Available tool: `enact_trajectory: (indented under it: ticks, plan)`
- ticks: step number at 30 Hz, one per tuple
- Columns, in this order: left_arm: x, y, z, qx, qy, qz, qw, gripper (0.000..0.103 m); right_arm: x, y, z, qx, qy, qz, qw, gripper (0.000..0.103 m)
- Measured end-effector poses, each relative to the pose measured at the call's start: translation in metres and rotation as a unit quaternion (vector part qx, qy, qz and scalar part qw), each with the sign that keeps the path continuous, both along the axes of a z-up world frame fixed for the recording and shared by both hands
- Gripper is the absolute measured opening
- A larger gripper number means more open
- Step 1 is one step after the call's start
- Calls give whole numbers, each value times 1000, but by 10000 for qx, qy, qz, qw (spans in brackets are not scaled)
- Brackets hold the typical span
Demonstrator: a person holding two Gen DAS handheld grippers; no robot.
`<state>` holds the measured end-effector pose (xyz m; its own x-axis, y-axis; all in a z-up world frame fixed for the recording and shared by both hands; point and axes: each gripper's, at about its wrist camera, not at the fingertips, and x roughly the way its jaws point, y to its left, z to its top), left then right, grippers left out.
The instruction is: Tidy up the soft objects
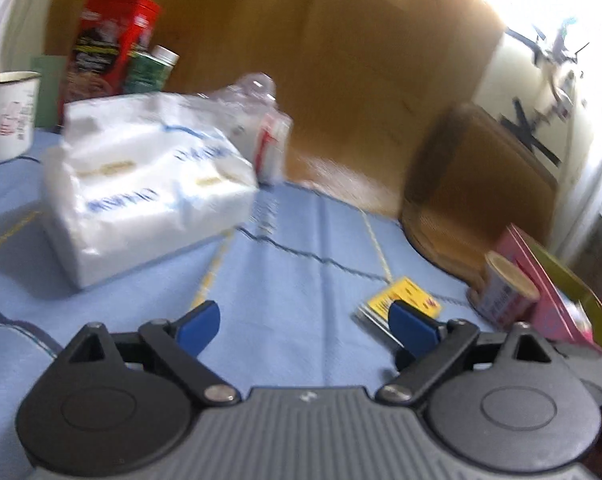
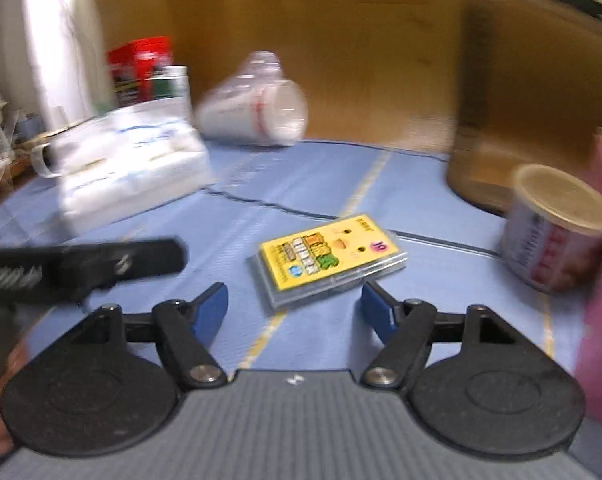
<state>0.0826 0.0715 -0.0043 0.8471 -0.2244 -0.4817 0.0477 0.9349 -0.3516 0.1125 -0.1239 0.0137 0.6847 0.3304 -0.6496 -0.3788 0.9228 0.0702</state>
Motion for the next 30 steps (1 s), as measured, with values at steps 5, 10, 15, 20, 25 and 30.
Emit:
enact_trajectory:
  ticks: [5,10,15,20,25,30]
  plan:
    - [5,6,0,-83,59,128,9999,94,10,-1,4,-214,-151,-172,9995,84]
    - [9,13,-3,-222,166,219,9994,94,38,8,1,-502,-97,121,9986,103]
    - [8,12,-4,-230,198,195,9993,94,44,13,-7,-437,188,256,9985,97]
    - [8,-3,-2,39,133,-310,9994,94,6,13,-3,-462,96,145,9988,97]
    - [3,-18,-2,50,46,-1120,9937,94,-59,0,1,-412,-32,629,9972,98]
    - [0,-30,-7,-688,347,-2460,9662,95,-118,-21,3,-290,-97,989,9946,97]
